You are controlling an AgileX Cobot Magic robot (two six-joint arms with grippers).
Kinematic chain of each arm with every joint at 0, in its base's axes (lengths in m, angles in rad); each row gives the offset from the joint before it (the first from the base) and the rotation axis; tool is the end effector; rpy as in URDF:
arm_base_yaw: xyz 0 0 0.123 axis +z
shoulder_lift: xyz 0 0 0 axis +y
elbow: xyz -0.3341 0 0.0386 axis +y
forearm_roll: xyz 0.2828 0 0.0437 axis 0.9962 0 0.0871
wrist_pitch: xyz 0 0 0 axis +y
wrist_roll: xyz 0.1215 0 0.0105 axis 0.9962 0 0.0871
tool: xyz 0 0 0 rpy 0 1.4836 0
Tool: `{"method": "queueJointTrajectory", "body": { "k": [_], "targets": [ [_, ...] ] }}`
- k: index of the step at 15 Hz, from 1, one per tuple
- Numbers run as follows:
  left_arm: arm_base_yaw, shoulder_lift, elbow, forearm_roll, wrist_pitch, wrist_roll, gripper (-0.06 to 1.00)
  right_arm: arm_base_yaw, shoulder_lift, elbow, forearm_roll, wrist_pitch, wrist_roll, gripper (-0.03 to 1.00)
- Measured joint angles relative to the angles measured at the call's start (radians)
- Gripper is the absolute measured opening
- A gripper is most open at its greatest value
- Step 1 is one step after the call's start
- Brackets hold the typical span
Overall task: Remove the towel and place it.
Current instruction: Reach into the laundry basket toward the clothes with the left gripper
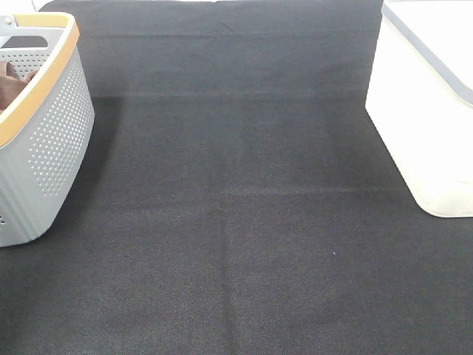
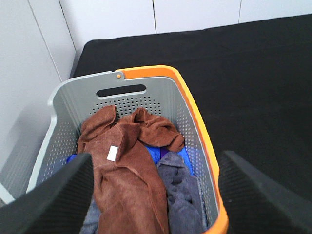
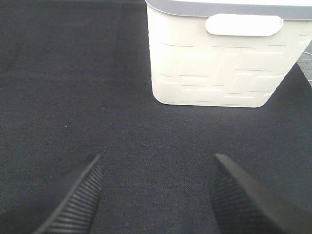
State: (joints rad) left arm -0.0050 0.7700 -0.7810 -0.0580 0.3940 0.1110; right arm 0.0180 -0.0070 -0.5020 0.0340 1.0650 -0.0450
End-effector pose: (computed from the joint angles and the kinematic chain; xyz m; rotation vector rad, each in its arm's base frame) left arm 0.1859 -0.0036 0.3945 0.0736 1.8645 0.0155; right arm -0.0001 0.0036 0.2801 -0.0661 2.0381 0.0237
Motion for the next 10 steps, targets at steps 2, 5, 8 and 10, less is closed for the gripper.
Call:
{"method": "queueJointTrajectory", "body": {
  "k": [2, 5, 8, 10],
  "targets": [
    [0.0, 0.164, -0.12, 0.03, 0.021, -0.035, 0.69, 0.0, 0.0, 0.0, 0.0, 0.0, 0.0, 0.61],
    [0.0, 0.385, -0.302, 0.107, 0.075, -0.146, 0.69, 0.0, 0.0, 0.0, 0.0, 0.0, 0.0, 0.61],
    [0.004, 0.595, -0.483, 0.213, 0.204, -0.23, 0.69, 0.0, 0.0, 0.0, 0.0, 0.0, 0.0, 0.61],
    [0.015, 0.641, -0.528, 0.226, 0.241, -0.248, 0.69, 0.0, 0.0, 0.0, 0.0, 0.0, 0.0, 0.61]
  ]
}}
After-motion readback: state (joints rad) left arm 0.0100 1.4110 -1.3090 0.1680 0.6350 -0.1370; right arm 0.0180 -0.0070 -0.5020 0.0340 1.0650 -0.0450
